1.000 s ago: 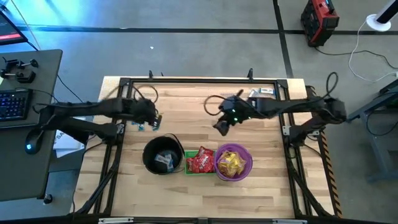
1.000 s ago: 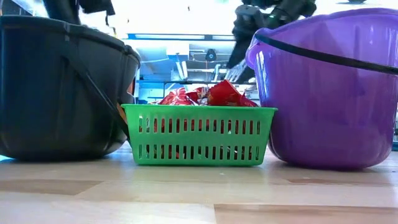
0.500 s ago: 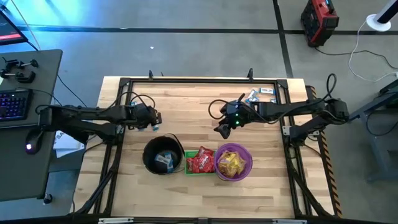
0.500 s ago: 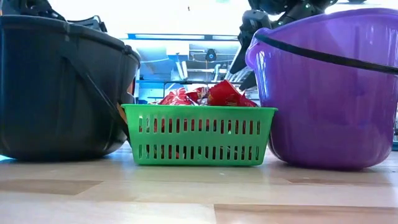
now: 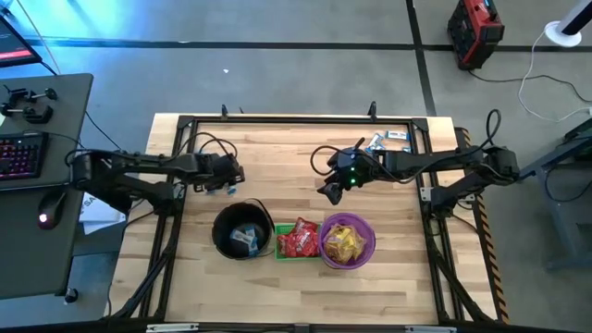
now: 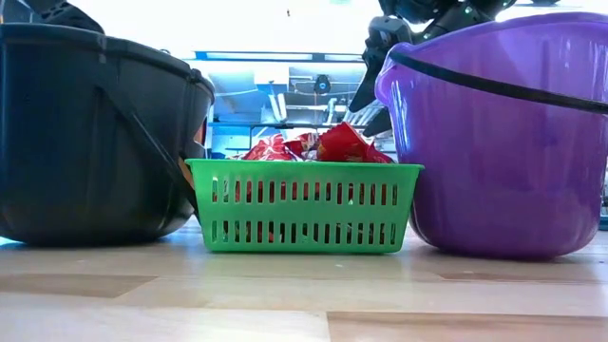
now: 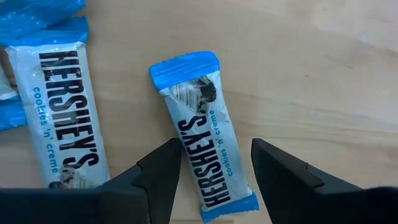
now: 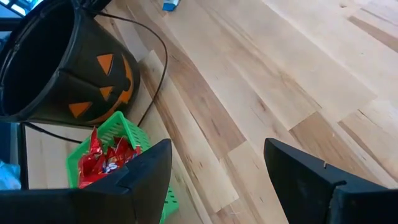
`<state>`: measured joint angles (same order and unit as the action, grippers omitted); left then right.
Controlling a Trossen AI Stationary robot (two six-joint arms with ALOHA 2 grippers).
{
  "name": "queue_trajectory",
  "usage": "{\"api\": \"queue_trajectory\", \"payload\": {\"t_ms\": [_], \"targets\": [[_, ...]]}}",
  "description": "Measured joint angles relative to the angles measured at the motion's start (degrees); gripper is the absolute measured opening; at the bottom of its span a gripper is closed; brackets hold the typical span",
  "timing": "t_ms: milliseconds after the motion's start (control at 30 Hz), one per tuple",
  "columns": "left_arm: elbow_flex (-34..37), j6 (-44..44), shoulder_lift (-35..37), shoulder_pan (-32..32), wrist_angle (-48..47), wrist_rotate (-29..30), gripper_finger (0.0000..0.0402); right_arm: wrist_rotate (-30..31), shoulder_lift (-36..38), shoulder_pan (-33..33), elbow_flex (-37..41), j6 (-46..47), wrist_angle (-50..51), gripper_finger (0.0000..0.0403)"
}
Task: Sort candy by brand, put in halloween buckets
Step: Put the white chocolate into the black bucket
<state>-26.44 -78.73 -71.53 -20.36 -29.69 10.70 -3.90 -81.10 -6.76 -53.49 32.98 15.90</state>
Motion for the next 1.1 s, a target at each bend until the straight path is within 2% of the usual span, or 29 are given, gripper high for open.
{"api": "queue_trajectory", "payload": {"t_ms": [133,200,367,400,600,800,967,1100], "targets": [[-0.2,3.8,-2.4,-0.2,-0.3,-0.1,0.0182,0.0,0.0,0.0,0.0,0.0,-0.3,0.0248],[-0.2,5.9,-2.4,-0.2,-0.6,-0.1,0.016,0.0,0.0,0.1,0.0,0.0,-0.3,0.0248],[0.4,9.0,1.0,-0.3,0.9,0.1,0.0031,0.0,0.0,0.1,0.0,0.1,-0.3,0.0248],[0.4,9.6,2.1,-0.3,1.0,0.2,0.0016,0.0,0.0,0.1,0.0,0.1,-0.3,0.0248],[-2.4,16.7,12.8,-0.1,-0.6,0.7,0.0002,0.0,0.0,0.1,0.0,0.0,-0.6,0.0248],[-11.6,29.8,24.4,3.6,-0.2,-1.4,0.0,0.2,0.0,0.1,0.0,-0.4,-0.8,0.0248],[-21.9,36.6,28.3,11.7,-2.5,-3.6,0.0,0.2,0.0,0.1,0.0,-0.6,-0.8,0.0248],[-28.2,37.4,25.8,21.7,-10.9,-4.4,0.0,0.5,0.0,0.1,0.0,-1.1,-0.8,0.0248]]}}
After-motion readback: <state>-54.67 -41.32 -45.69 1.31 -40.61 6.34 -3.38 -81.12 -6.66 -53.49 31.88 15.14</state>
